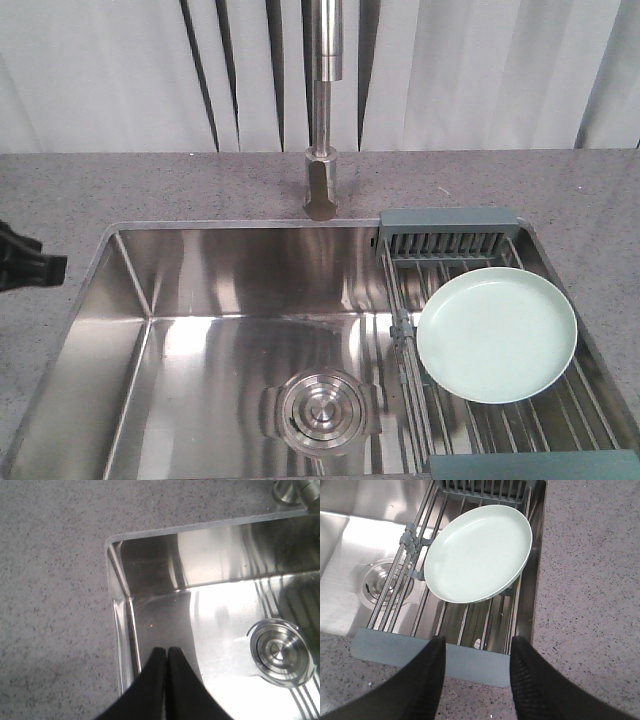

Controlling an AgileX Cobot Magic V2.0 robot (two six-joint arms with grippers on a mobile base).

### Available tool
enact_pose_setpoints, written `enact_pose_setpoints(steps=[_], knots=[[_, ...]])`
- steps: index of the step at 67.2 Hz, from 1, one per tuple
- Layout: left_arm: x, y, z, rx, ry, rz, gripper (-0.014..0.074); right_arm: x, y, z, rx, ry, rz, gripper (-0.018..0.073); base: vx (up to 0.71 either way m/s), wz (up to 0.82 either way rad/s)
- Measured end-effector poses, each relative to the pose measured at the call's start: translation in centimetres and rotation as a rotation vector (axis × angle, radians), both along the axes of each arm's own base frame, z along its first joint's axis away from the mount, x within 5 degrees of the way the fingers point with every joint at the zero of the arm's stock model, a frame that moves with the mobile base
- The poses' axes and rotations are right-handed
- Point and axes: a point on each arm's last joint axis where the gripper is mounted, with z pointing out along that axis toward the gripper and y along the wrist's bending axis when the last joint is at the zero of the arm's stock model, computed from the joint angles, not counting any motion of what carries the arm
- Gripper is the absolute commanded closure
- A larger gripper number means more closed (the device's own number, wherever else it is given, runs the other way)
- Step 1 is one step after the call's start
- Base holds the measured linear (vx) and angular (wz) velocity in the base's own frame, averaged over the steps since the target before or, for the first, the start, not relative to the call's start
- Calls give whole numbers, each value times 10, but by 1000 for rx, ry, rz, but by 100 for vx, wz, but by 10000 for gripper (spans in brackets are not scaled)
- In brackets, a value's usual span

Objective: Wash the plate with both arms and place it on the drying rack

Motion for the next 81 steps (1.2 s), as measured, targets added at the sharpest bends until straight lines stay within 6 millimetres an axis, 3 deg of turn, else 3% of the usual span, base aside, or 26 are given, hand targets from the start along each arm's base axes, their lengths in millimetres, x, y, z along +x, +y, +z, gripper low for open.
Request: enact_pose_setpoints(steps=[24, 42, 53, 81], knots=[[-72, 14, -26, -36, -76, 20, 604, 0, 0, 0, 0, 0, 0, 258, 0, 0], [-108, 21, -36, -58, -167, 22, 604, 0, 0, 0, 0, 0, 0, 258, 0, 0], [-118, 22, -39, -63, -192, 22, 603, 0, 0, 0, 0, 1, 0, 258, 0, 0], [-119, 23, -39, -64, -196, 22, 603, 0, 0, 0, 0, 1, 0, 258, 0, 0]])
